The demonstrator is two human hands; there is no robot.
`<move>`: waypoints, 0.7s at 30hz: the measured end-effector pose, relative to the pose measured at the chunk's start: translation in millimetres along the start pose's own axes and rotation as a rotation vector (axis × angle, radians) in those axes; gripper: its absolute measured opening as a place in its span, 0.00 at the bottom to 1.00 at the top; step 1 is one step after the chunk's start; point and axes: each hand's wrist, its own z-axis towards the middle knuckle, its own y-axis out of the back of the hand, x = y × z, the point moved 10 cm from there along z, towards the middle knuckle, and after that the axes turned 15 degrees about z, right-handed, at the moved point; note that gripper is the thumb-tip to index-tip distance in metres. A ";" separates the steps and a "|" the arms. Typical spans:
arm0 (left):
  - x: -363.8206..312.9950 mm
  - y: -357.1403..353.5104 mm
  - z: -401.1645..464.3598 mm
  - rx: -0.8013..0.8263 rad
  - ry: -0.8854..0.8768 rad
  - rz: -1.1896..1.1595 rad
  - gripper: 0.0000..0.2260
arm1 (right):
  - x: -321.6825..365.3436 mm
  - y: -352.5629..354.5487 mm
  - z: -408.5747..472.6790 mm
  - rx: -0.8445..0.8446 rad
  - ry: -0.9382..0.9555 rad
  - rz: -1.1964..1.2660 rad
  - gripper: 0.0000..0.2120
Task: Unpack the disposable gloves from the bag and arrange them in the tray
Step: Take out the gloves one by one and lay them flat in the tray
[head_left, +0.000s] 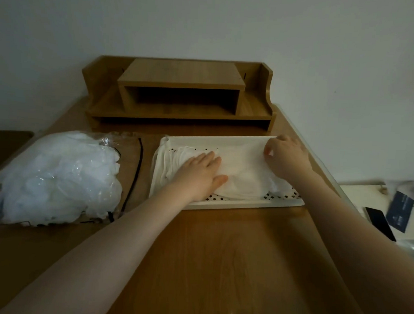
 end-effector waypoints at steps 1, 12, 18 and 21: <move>3.3 -4.7 0.7 0.012 0.008 0.015 0.29 | -8.2 9.2 0.2 -0.068 -0.043 0.013 0.13; 16.7 -18.6 0.5 0.083 0.034 0.029 0.36 | 49.0 -73.8 -20.3 0.338 0.309 -0.074 0.34; 30.9 -22.9 -5.0 0.119 0.132 -0.020 0.45 | -9.8 -71.2 -11.2 0.401 0.073 0.001 0.47; 32.1 -21.8 -5.8 0.117 0.162 -0.041 0.47 | -8.7 -71.3 -13.4 0.416 0.056 0.002 0.49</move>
